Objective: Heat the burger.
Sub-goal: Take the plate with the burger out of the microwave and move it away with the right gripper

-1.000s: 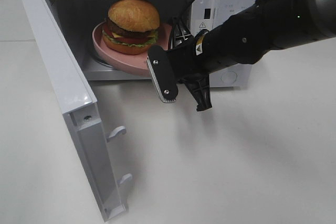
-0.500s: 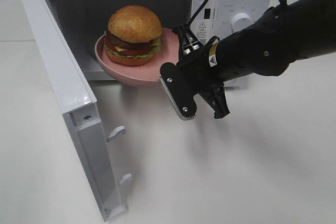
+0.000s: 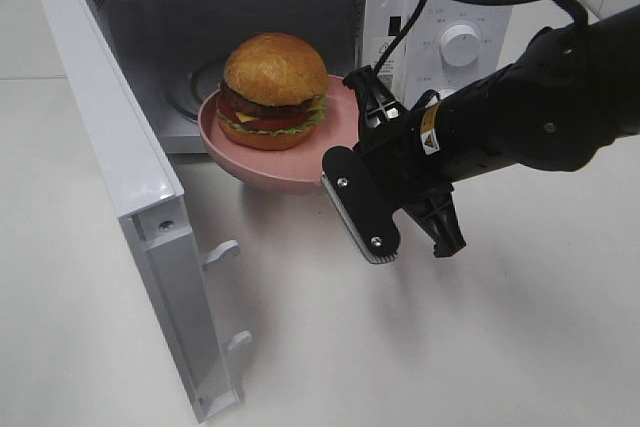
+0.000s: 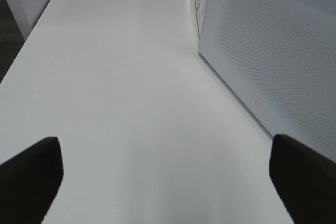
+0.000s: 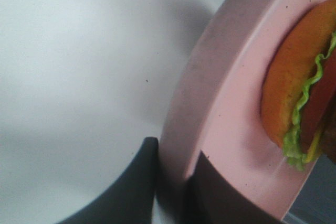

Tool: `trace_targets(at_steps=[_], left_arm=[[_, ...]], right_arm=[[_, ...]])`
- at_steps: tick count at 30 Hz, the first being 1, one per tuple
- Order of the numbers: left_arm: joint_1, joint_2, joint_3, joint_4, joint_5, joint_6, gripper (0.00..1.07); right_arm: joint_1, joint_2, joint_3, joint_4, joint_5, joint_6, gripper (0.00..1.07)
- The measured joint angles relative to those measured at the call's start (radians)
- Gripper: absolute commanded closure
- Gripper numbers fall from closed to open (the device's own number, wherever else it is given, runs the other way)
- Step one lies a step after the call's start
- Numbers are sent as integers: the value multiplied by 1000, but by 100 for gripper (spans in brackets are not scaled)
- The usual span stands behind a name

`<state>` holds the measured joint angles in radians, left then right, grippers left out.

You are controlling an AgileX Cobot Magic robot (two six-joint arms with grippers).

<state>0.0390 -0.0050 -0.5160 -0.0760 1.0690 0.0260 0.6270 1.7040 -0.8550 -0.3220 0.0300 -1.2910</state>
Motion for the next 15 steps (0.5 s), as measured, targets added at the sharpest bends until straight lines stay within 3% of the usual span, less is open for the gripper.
trace_targets(at_steps=[15], left_arm=[[0, 0, 0, 0, 0, 0, 7]], right_arm=[[0, -230, 160, 0, 42, 27, 107]])
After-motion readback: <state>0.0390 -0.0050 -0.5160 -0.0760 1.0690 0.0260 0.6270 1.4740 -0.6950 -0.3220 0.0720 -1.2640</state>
